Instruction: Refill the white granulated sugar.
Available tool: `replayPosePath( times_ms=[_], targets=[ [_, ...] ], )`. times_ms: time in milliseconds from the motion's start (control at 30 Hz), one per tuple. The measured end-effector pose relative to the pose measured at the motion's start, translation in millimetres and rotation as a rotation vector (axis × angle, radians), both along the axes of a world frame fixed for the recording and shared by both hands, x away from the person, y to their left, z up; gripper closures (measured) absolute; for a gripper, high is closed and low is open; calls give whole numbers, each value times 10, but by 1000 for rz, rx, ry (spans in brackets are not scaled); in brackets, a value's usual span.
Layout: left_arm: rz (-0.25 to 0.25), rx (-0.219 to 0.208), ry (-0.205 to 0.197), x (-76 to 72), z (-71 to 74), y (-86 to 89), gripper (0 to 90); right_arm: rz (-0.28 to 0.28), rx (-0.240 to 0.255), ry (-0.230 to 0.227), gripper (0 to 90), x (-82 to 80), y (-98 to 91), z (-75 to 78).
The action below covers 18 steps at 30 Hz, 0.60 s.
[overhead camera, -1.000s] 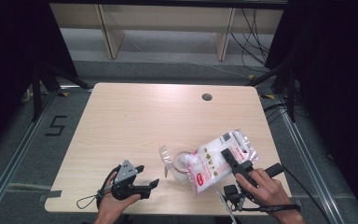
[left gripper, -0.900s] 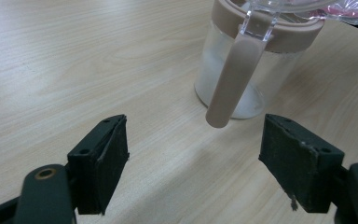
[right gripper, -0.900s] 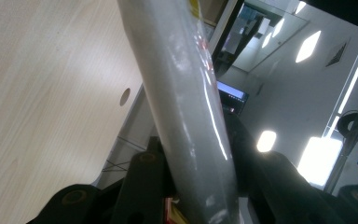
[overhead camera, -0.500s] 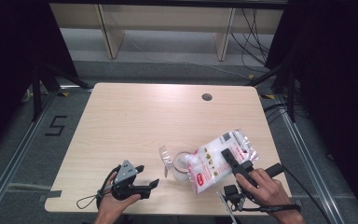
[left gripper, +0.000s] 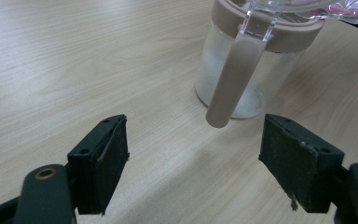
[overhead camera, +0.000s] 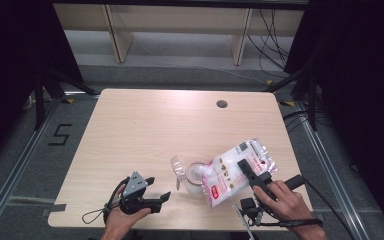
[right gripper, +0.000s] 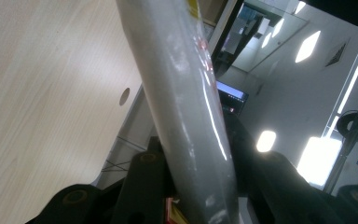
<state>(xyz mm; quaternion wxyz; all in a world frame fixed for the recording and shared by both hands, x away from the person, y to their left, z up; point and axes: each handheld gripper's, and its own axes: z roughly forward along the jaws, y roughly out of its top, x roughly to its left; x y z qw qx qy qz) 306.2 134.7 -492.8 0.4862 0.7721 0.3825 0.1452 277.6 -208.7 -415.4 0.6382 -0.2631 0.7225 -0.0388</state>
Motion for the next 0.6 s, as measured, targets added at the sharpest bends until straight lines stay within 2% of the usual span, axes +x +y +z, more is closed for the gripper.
replayPosePath(
  times_ms=[300, 600],
  targets=[
    [4, -18, 6, -3, -5, -12, 230, -14, 6, 12, 738, 3, -10, -12],
    [4, -9, 6, -4, -3, -8, 230, -15, 5, 10, 739, 1, -13, -7]
  ],
)
